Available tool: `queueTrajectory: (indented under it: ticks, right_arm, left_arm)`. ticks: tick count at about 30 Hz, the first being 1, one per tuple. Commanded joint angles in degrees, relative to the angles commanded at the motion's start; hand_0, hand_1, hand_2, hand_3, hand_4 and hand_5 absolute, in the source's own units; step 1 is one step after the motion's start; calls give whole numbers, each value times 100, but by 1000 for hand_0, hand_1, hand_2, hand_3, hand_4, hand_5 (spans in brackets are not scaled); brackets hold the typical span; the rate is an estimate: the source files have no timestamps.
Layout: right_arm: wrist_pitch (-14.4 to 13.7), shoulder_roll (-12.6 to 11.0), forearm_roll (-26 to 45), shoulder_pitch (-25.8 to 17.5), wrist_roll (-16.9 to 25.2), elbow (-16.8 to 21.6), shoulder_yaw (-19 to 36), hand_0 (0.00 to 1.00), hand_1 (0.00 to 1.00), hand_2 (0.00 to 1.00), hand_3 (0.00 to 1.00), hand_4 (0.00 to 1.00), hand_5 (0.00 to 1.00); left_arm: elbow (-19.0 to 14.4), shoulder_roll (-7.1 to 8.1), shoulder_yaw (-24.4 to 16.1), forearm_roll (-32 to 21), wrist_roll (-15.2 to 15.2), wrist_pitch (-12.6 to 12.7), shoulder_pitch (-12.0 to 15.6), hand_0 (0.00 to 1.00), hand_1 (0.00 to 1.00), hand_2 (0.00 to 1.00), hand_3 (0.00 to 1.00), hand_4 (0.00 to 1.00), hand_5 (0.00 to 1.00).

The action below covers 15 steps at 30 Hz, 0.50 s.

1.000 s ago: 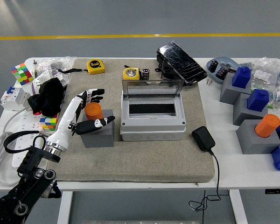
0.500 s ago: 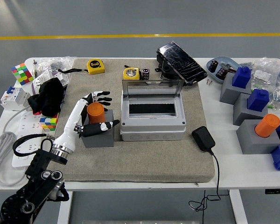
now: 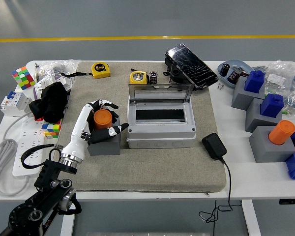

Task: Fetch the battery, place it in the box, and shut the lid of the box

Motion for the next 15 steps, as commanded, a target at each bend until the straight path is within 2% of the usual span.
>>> queueTrajectory:
  ticks: [2, 3, 8, 9, 12, 15]
  right_arm:
    - [-3, 1, 16, 6, 3, 0, -6, 642, 666, 674, 605, 989, 594]
    - [-3, 2, 18, 8, 2, 0, -6, 642, 666, 675, 605, 989, 594]
    - [-11, -3, 37, 14, 4, 0, -8, 642, 666, 675, 605, 989, 594]
    - [-12, -4, 34, 12, 4, 0, -3, 642, 666, 674, 605, 989, 594]
    - [-8, -1, 11, 10, -3, 0, 13, 642, 666, 674, 605, 989, 594]
    - [-8, 3, 36, 6, 6, 0, -6, 641, 665, 674, 605, 989, 594]
  left_arm:
    - [28, -14, 19, -75, -67, 36, -27, 170, 186, 246, 313, 972, 2]
    - [33, -18, 23, -95, -90, 50, -34, 121, 132, 201, 255, 936, 2]
    - [-14, -23, 30, -127, -106, 64, -61, 121, 132, 201, 255, 936, 2]
    - [-33, -21, 31, -119, -96, 60, -64, 98, 106, 179, 228, 917, 2]
    - [-121, -11, 32, -57, -24, 43, -65, 98, 106, 179, 228, 917, 2]
    - [-403, 39, 58, 247, 207, 37, -66, 95, 103, 173, 224, 923, 2]
